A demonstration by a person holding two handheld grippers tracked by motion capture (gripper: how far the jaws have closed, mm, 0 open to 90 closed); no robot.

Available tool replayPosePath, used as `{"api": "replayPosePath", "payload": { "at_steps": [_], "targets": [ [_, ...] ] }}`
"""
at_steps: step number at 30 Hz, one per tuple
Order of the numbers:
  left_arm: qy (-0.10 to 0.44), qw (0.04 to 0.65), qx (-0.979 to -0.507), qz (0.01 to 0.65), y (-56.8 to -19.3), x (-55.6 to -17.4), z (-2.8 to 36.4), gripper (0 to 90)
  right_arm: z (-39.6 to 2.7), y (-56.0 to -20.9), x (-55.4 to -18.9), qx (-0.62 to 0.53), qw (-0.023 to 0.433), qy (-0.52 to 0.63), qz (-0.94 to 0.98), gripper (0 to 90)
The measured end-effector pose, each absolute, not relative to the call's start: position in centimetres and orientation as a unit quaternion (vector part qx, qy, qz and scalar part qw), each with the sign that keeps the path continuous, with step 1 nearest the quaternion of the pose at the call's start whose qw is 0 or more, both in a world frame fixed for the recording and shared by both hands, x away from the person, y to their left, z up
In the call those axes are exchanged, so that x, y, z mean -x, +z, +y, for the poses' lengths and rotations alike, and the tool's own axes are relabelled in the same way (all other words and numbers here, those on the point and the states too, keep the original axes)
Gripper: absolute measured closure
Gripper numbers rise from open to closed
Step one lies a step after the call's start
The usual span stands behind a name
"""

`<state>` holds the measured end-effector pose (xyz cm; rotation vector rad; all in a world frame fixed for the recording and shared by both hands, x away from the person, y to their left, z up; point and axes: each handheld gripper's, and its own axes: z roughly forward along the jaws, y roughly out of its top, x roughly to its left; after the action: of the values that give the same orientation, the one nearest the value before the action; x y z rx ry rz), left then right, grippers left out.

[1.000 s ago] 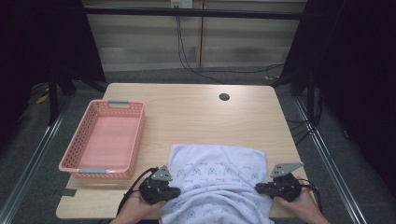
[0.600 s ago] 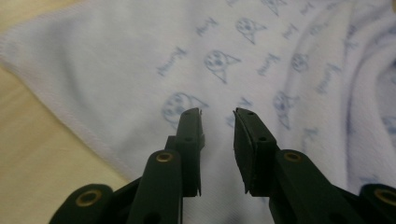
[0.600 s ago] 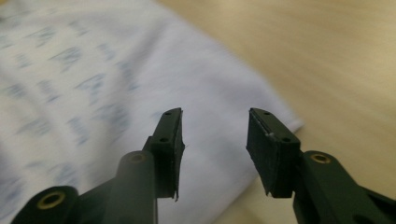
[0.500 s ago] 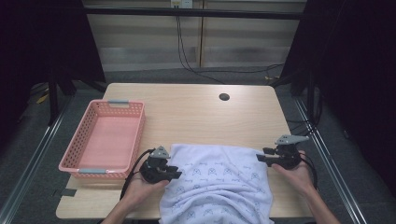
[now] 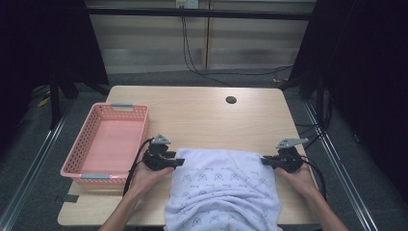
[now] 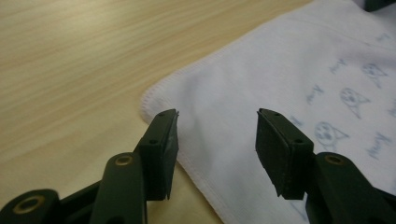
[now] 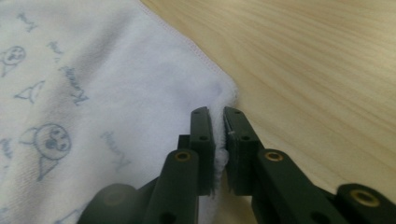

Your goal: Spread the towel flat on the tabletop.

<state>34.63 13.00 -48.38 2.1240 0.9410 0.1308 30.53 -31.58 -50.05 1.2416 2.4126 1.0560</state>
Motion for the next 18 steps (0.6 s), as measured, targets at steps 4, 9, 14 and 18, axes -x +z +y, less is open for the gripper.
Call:
{"api": "replayPosePath", "payload": {
  "at_steps": [4,9,14,18],
  "targets": [
    [0.051,0.391,-0.835,0.383,-49.1,-35.4,13.0,47.1,-31.9,-49.9,-30.6,-0.431,0.1,0.37,0.817,86.0],
    [0.055,0.378,-0.839,0.388,-49.8,-36.0,13.1,50.6,-32.5,-50.0,-30.7,-0.442,0.092,0.379,0.808,86.0],
    [0.053,0.376,-0.841,0.385,-49.8,-36.6,12.8,51.6,-32.5,-50.0,-30.8,-0.442,0.09,0.383,0.806,86.0],
    [0.054,0.382,-0.849,0.361,-50.1,-36.7,11.7,67.2,-32.4,-49.9,-30.7,-0.442,0.087,0.384,0.805,86.0]
  ]
}}
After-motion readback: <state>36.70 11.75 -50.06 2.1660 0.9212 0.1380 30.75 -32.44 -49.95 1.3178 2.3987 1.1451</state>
